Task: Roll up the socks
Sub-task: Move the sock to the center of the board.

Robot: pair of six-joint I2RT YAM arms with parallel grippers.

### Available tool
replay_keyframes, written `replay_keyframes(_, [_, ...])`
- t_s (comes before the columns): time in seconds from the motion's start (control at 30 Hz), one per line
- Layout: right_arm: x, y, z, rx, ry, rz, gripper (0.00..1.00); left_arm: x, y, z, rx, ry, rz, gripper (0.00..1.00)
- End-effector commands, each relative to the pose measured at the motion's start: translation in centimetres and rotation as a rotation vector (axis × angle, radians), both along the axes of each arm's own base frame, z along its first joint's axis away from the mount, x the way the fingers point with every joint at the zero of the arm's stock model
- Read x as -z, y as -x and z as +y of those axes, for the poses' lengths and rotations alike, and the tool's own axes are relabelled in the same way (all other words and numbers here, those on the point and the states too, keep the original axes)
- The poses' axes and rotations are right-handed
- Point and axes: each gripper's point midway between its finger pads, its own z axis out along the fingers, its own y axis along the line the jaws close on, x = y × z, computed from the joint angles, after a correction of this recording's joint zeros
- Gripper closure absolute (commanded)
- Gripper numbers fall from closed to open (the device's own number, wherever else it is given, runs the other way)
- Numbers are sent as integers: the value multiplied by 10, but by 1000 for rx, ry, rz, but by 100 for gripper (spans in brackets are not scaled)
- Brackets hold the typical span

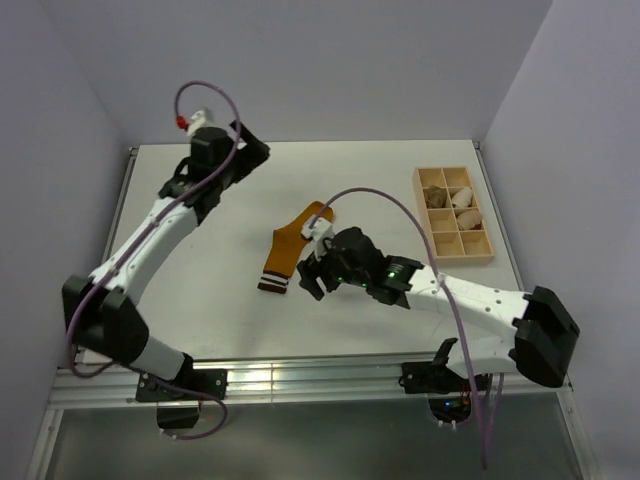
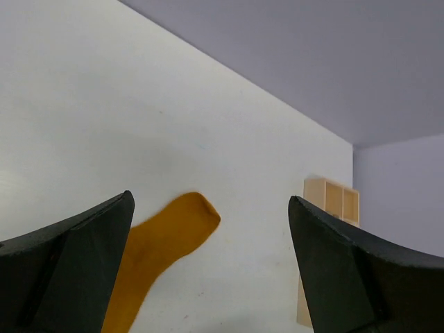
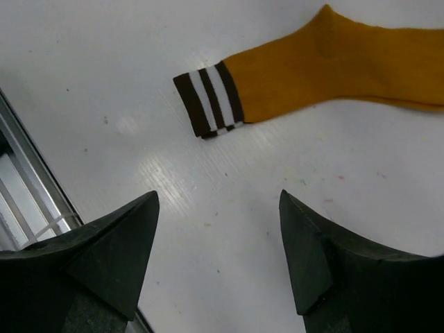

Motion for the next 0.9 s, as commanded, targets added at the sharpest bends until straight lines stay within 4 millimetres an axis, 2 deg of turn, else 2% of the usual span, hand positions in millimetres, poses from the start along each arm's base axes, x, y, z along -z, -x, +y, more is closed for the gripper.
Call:
replay_keyframes(0.0, [-4,-5,37,-96,74,-94,25,1,36,61,-111,-89,46,1])
replay_keyframes(0.03, [3,-4,44,-115,103,-91,25,15,44,79,-139,-94,77,1])
replay_keyframes(0.07, [9,-5,48,-132,142,-113,26,20,54,86,-139,-88,95,1])
replay_keyframes(0.1, [20,0,61,-165,184,-116,29,8,66,97,-149,-81,63,0])
replay_keyframes(0.13, [24,2,67,-182,206,-126,30,26,77,112,-173,-97,101,1])
replay_keyframes(0.17, [28,4,73,-208,230,-141,31,31,85,120,-184,-107,108,1])
replay_keyframes(0.2, [28,3,80,-216,244,-150,34,26,98,128,-184,-115,94,1])
replay_keyframes(0.23, [42,6,87,-239,282,-144,35,32,107,135,-189,-125,104,1])
replay_keyframes(0.33, [46,1,100,-256,318,-168,42,50,133,165,-242,-171,130,1])
replay_keyframes(0.37, [58,0,102,-267,346,-161,44,53,144,171,-256,-183,123,1])
replay_keyframes(0.4, [56,-2,107,-268,347,-167,45,57,151,179,-280,-205,127,1])
replay_keyframes(0.5, [70,-5,112,-284,381,-156,46,63,168,186,-297,-210,111,0])
replay_keyframes(0.53, [72,-7,113,-279,391,-161,46,72,172,186,-296,-215,121,0])
replay_keyframes(0.57, [80,-9,113,-279,411,-159,46,69,175,187,-301,-207,103,1])
replay_keyframes(0.87, [105,-16,116,-281,479,-151,51,80,174,185,-282,-217,123,0])
